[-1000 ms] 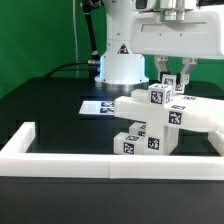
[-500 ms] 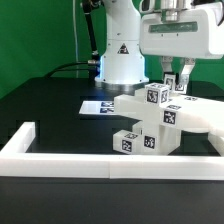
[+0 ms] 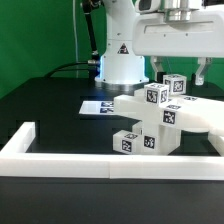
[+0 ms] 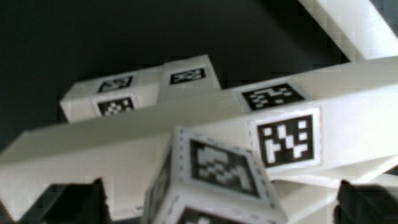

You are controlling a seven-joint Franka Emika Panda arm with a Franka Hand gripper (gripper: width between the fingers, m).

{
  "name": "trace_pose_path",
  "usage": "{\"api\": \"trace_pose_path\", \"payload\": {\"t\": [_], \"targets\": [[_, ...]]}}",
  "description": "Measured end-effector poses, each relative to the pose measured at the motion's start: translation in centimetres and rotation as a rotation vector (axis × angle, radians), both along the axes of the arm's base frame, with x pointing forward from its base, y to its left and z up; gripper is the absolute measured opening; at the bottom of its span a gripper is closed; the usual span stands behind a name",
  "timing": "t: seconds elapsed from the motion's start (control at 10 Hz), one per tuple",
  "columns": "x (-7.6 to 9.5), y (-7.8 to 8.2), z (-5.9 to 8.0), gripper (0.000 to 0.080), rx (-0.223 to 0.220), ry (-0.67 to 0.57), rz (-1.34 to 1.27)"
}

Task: Assemble chair

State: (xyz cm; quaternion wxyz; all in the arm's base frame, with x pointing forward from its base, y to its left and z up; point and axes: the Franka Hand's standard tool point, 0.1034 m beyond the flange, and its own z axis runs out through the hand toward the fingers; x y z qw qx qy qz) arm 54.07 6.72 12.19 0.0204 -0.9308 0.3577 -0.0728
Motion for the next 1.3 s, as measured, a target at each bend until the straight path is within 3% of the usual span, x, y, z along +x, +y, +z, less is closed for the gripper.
{"api": "trace_pose_path", "payload": {"t": [0.3,0.7,1.1,1.2,1.3], "targets": [[-0.04,-0.27,-0.08,0.0649,-0.072,0.003,0.374],[-0.13,-0.47,-0.17,0.0649,-0.13,0.008,0.681],[0.47,-0.83,0.25,0.0649,-0.156,0.008,0.806],[0.47,-0.83,0.25,0.056,-0.155,0.007,0.798],[0.47,-0.83,0.25,0.056,-0.152,0.007,0.779]]}}
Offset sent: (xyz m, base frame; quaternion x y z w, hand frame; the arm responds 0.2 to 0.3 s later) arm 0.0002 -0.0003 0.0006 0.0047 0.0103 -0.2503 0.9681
